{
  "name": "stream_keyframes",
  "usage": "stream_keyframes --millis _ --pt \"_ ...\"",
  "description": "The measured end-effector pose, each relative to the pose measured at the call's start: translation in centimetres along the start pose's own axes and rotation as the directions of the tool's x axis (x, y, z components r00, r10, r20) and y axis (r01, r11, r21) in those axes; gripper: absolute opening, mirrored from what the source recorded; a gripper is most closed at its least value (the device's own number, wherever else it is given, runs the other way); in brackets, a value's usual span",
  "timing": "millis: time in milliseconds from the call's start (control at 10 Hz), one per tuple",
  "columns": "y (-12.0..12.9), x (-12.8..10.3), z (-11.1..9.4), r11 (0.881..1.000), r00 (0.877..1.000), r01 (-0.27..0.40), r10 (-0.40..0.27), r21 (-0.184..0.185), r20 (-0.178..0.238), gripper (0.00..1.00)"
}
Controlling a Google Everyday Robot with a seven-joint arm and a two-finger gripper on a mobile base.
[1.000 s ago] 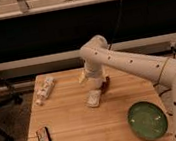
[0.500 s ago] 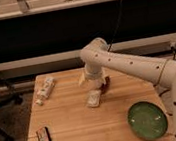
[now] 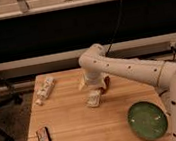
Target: Place the white sponge in the ceramic cup
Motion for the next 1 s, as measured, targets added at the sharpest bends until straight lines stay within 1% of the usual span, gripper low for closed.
stream_keyframes --millis 100,300,500,700,800,1000 --pt "-0.2 -0.3 0.8 1.000 1.000 -0.003 0.003 -0.013 0.003 0.80" --pt "-0.6 -0.7 2.1 1.000 1.000 -0.011 0.011 -0.028 0.016 0.80" --pt "-0.3 -1.2 3.7 0.998 0.998 -0.042 0.045 -0.054 0.045 0.80" --pt "-0.2 -1.6 4.8 0.995 0.995 -0.058 0.064 -0.082 0.072 0.80" --pt "-0.3 -1.8 5.5 0.993 0.994 -0.059 0.068 -0.099 0.087 0.80" --pt "-0.5 -2.1 6.4 0.991 0.992 -0.054 0.067 -0.119 0.110 0.80"
